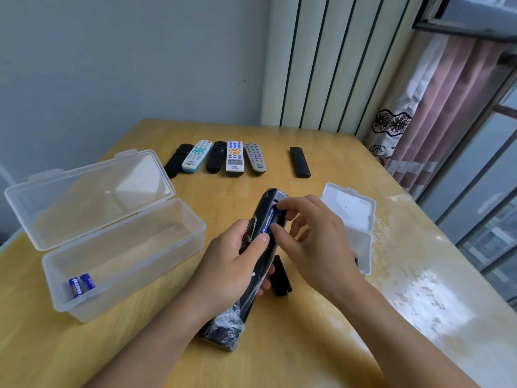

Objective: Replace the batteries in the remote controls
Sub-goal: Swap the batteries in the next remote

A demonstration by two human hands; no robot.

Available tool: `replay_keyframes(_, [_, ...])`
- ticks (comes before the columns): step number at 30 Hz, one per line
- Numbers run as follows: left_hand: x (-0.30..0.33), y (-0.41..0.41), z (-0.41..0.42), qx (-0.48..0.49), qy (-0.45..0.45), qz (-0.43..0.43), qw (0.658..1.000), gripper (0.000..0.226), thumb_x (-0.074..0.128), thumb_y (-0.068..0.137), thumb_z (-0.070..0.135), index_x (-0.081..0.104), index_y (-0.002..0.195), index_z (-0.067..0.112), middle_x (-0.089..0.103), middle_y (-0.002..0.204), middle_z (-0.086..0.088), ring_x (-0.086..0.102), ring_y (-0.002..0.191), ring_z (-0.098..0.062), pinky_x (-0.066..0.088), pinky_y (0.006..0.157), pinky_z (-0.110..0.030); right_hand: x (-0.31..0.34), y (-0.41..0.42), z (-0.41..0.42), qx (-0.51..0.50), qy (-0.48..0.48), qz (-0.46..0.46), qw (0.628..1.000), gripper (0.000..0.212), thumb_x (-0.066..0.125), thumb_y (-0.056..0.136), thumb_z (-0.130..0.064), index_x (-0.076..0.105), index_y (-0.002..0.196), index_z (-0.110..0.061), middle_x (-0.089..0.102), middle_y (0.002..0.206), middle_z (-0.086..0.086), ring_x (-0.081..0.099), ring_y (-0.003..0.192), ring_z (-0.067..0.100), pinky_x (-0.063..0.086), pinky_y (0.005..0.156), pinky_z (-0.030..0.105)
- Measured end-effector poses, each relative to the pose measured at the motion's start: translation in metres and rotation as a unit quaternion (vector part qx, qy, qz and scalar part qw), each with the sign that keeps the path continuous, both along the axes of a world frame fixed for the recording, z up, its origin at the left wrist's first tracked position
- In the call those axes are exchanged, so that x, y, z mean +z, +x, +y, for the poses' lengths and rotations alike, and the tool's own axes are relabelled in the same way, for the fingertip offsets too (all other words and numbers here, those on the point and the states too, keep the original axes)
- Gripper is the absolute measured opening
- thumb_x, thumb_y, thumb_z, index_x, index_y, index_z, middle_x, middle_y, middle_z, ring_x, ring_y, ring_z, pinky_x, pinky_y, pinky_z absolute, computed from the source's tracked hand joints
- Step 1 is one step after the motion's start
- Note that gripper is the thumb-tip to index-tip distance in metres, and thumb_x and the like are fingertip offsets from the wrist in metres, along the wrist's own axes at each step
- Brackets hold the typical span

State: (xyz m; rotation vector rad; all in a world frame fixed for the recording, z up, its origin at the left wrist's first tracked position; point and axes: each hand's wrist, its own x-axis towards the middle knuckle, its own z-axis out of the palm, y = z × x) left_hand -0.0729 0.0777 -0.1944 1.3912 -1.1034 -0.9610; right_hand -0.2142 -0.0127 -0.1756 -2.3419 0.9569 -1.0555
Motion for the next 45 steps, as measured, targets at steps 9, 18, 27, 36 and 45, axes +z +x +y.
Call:
replay_keyframes(9, [0.001, -0.002, 0.002, -0.001, -0.005, -0.041, 0.999, 0.010, 0.053, 0.104, 0.034, 0.062, 0.106, 0.031, 0.073, 0.078, -0.010, 0.072, 0.062, -0.030, 0.061, 0.053, -0.039, -0.003, 0.002, 0.000, -0.009, 0.007, -0.030, 0.999, 0.020, 0.074, 0.086, -0.023, 0.068, 0.103, -0.030, 0.059, 0.088, -0.019, 0.061, 0.086, 0.002, 0.045, 0.066, 0.007])
replay_keyframes(18, [-0.003, 0.000, 0.000, 0.013, 0.004, -0.065, 0.998, 0.013, 0.052, 0.104, 0.031, 0.058, 0.099, 0.022, 0.070, 0.071, -0.013, 0.069, 0.055, -0.034, 0.057, 0.048, -0.040, 0.001, 0.010, -0.003, 0.003, 0.056, -0.027, 0.998, 0.012, 0.063, 0.096, -0.017, 0.065, 0.086, -0.024, 0.062, 0.079, -0.011, 0.056, 0.078, 0.006, 0.040, 0.062, 0.010])
replay_keyframes(27, [-0.001, 0.002, -0.006, 0.007, -0.008, -0.032, 0.999, 0.008, 0.054, 0.103, 0.029, 0.061, 0.103, 0.025, 0.070, 0.073, -0.014, 0.069, 0.058, -0.038, 0.058, 0.049, -0.045, 0.006, 0.009, 0.003, 0.010, 0.018, 0.003, 1.000, 0.009, 0.069, 0.091, -0.020, 0.062, 0.091, -0.024, 0.059, 0.090, -0.012, 0.059, 0.084, 0.004, 0.045, 0.067, 0.014])
replay_keyframes(36, [0.002, 0.006, -0.002, -0.023, 0.001, -0.071, 0.997, 0.022, 0.056, 0.086, 0.017, 0.061, 0.106, 0.024, 0.068, 0.079, -0.018, 0.069, 0.062, -0.036, 0.057, 0.054, -0.050, 0.014, -0.001, -0.004, 0.039, -0.022, 0.055, 0.997, 0.032, 0.080, 0.072, -0.038, 0.067, 0.097, -0.024, 0.063, 0.084, -0.015, 0.064, 0.078, 0.005, 0.057, 0.064, 0.025])
replay_keyframes(45, [0.000, 0.003, -0.003, -0.029, 0.019, -0.097, 0.995, 0.018, 0.056, 0.090, 0.014, 0.060, 0.101, 0.028, 0.069, 0.076, -0.014, 0.069, 0.059, -0.031, 0.054, 0.049, -0.030, 0.019, -0.004, -0.011, 0.051, -0.037, 0.073, 0.995, 0.025, 0.086, 0.072, -0.033, 0.071, 0.087, -0.020, 0.065, 0.072, -0.017, 0.066, 0.068, 0.003, 0.055, 0.061, 0.020])
